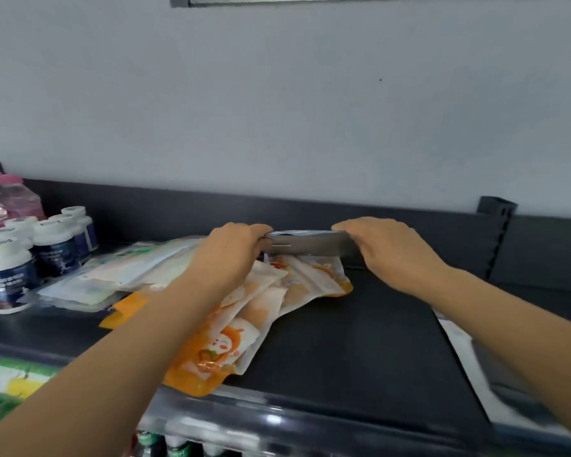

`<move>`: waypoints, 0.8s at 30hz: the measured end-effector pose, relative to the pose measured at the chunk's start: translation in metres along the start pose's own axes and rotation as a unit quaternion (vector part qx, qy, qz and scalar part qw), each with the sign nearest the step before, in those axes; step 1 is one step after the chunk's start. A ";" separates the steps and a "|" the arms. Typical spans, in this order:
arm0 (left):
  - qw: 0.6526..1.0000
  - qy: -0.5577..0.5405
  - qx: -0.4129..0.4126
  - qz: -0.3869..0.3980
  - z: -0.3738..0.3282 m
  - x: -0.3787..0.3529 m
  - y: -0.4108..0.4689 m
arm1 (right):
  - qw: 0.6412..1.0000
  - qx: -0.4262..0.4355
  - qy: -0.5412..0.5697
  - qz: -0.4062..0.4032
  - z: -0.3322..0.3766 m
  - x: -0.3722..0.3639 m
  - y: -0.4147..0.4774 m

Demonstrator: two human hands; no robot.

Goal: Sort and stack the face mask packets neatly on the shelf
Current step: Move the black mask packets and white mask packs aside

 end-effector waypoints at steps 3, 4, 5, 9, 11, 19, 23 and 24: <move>0.992 -0.067 -0.069 -0.087 -0.041 0.011 0.007 | 0.997 -0.058 0.016 -0.048 -0.040 0.024 -0.014; 0.985 -0.099 -0.091 -0.112 -0.058 0.015 0.008 | 0.995 -0.076 0.026 -0.065 -0.056 0.034 -0.022; 0.978 -0.124 -0.108 -0.126 -0.073 0.017 0.009 | 0.992 -0.089 0.035 -0.083 -0.069 0.044 -0.030; 0.952 -0.207 -0.192 -0.118 -0.142 0.013 0.005 | 0.978 -0.127 0.021 -0.162 -0.116 0.083 -0.087; 0.939 -0.233 -0.234 -0.100 -0.176 0.007 0.002 | 0.973 -0.133 0.011 -0.189 -0.133 0.093 -0.123; 0.912 -0.146 -0.293 0.247 -0.270 -0.087 -0.043 | 0.951 -0.230 0.125 0.166 -0.210 0.001 -0.227; 0.921 -0.191 -0.197 0.277 -0.268 -0.094 -0.037 | 0.885 -0.365 0.285 0.049 -0.247 0.021 -0.231; 0.924 -0.217 -0.163 0.271 -0.267 -0.095 -0.033 | 0.863 -0.408 0.298 0.031 -0.260 0.020 -0.231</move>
Point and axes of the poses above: each hand's wrist, its own y-axis towards the middle knuckle, its own x-axis out of the back of the hand, z = x × y, the point moved 10 cm from there along y, towards the middle knuckle, and after that the axes turned 9 degrees about -x, right-handed, at the moved point
